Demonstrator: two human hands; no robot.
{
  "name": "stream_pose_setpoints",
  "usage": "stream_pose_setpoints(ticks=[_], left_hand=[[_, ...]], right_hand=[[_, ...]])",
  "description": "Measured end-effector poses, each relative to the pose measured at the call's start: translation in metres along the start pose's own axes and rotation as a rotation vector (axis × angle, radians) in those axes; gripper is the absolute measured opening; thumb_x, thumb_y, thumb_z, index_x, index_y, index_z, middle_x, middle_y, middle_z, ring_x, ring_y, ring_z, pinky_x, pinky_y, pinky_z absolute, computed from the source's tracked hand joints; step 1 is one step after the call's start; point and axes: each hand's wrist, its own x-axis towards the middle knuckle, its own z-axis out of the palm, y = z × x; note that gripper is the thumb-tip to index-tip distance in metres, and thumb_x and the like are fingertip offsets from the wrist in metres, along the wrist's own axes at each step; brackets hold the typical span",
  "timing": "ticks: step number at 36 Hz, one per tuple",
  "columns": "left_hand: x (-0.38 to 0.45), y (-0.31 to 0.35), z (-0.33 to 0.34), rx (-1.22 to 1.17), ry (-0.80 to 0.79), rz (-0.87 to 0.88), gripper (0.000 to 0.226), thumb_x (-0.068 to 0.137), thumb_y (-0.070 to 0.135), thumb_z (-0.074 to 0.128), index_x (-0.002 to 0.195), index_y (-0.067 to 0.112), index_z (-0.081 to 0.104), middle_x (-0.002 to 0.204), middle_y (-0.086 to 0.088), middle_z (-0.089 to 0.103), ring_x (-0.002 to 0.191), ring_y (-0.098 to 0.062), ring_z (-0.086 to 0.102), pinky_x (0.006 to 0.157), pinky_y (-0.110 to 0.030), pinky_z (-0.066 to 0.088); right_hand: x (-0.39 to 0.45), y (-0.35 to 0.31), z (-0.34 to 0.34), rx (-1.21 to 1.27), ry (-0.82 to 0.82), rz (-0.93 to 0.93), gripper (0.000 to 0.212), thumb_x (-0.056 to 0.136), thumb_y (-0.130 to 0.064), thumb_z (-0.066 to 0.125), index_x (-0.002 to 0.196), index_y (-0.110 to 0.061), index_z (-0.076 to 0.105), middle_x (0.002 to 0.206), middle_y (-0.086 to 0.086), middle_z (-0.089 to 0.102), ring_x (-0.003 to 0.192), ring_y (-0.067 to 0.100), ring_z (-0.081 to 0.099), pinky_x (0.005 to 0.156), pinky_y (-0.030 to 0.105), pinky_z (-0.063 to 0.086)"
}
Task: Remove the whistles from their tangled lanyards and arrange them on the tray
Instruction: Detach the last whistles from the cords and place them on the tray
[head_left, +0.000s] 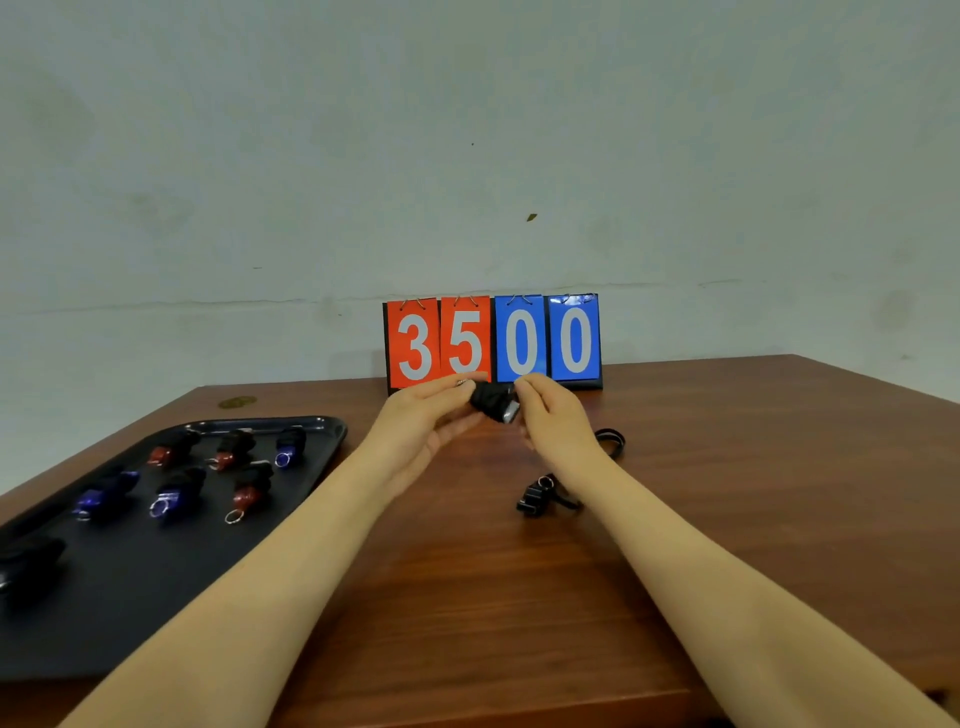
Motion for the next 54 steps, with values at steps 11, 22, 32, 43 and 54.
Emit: stream_pose_setpoints(ticks=[11, 22, 32, 43, 54], left_hand=[[-0.001, -0.013, 0.01, -0.41, 0.163, -0.099, 0.022, 0.092, 0.005, 0.06, 0.113, 0.006, 0.062, 0.109, -0.015, 0.069, 0.095, -0.021, 0.07, 0.071, -0.027, 0.059], [-0.001, -0.022, 0.015, 0.227, 0.262, 0.11, 0.028, 0.104, 0.029, 0.039, 0.115, 0.016, 0.062, 0.109, -0.003, 0.065, 0.092, -0.012, 0.064, 0.084, -0.028, 0.055], [0.001, -0.023, 0.012, -0.055, 0.095, 0.057, 0.024, 0.093, 0.015, 0.06, 0.114, 0.005, 0.065, 0.11, -0.009, 0.07, 0.099, -0.015, 0.07, 0.082, -0.026, 0.057], [0.007, -0.018, 0.004, -0.136, 0.236, -0.012, 0.026, 0.097, 0.025, 0.055, 0.118, 0.01, 0.061, 0.113, -0.012, 0.066, 0.089, -0.016, 0.065, 0.061, -0.019, 0.055], [0.007, -0.022, -0.002, 0.487, 0.205, 0.073, 0.025, 0.101, 0.037, 0.044, 0.098, 0.02, 0.062, 0.075, -0.003, 0.059, 0.059, -0.008, 0.048, 0.051, -0.017, 0.039]], right_hand=[[-0.008, 0.003, 0.007, -0.22, -0.06, -0.164, 0.026, 0.1, -0.015, 0.044, 0.08, -0.031, 0.052, 0.073, -0.013, 0.055, 0.067, 0.0, 0.05, 0.063, 0.012, 0.038], [-0.009, 0.005, 0.013, -0.357, -0.083, -0.148, 0.02, 0.097, -0.018, 0.049, 0.078, -0.019, 0.056, 0.068, -0.008, 0.054, 0.06, 0.005, 0.047, 0.056, 0.016, 0.033], [-0.006, 0.008, 0.007, -0.292, -0.03, -0.14, 0.019, 0.099, -0.018, 0.046, 0.085, -0.018, 0.06, 0.076, -0.006, 0.059, 0.073, 0.006, 0.055, 0.065, 0.016, 0.043], [-0.008, 0.01, 0.012, -0.409, -0.188, -0.302, 0.016, 0.099, -0.023, 0.049, 0.101, -0.019, 0.065, 0.087, -0.009, 0.064, 0.082, 0.002, 0.058, 0.073, 0.01, 0.043], [-0.01, 0.001, 0.004, -0.601, -0.025, -0.457, 0.016, 0.098, -0.02, 0.053, 0.109, -0.015, 0.063, 0.098, -0.003, 0.064, 0.083, 0.004, 0.053, 0.073, 0.01, 0.038]])
